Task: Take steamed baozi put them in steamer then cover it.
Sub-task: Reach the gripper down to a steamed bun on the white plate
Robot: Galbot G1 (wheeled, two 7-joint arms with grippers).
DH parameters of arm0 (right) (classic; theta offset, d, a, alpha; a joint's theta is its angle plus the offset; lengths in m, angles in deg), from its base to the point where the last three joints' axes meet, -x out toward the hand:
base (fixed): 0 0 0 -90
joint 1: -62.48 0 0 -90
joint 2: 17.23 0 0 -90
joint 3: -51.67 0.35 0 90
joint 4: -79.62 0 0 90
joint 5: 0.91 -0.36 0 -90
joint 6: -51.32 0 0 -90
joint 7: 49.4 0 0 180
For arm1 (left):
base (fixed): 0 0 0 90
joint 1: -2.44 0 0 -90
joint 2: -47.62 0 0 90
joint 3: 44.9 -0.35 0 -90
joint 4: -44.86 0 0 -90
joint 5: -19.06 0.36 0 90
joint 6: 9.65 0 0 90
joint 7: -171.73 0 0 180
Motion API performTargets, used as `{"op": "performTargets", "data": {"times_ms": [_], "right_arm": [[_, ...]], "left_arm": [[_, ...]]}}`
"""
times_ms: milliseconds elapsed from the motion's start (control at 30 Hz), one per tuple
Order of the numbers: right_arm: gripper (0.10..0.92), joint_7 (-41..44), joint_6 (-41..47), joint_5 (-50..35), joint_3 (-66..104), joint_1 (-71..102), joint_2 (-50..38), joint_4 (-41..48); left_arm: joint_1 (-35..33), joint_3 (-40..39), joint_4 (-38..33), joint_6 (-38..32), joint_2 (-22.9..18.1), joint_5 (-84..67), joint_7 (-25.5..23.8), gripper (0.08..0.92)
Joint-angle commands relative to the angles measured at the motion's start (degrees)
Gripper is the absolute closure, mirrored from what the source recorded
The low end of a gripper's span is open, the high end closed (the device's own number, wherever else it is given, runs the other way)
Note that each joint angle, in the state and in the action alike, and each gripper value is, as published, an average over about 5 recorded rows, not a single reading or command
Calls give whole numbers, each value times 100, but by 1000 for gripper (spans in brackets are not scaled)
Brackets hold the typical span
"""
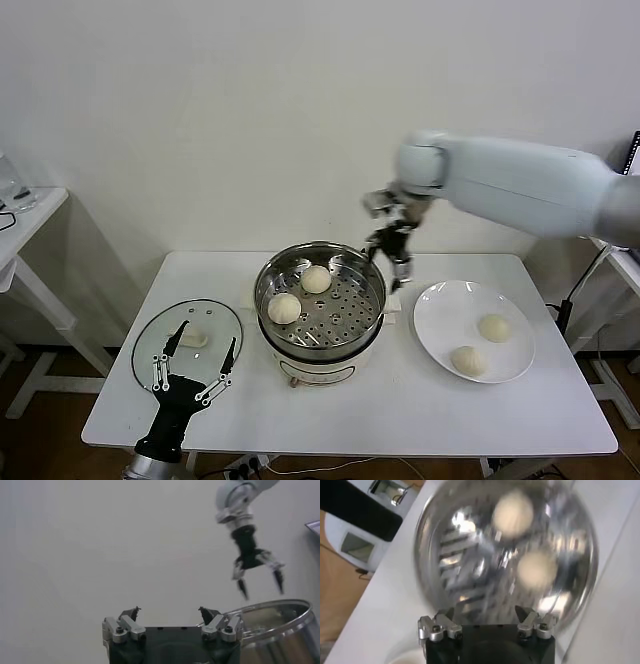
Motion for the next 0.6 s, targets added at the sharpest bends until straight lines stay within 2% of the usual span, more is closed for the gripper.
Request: {"op": "performTargets", "data": {"times_ms": [33,300,600], "right_arm": [[203,259,-374,1053,583,1301,-1674,119],[203,205,-422,1321,1498,2570,-1525,752],[203,1,-402,1417,2020,3145,-1234,1044]], "left_arm": [[-6,11,25,1,3,10,4,177],[-78,107,24,12,-8,21,4,177],[-146,187,43,2,-18,40,5,177]]}}
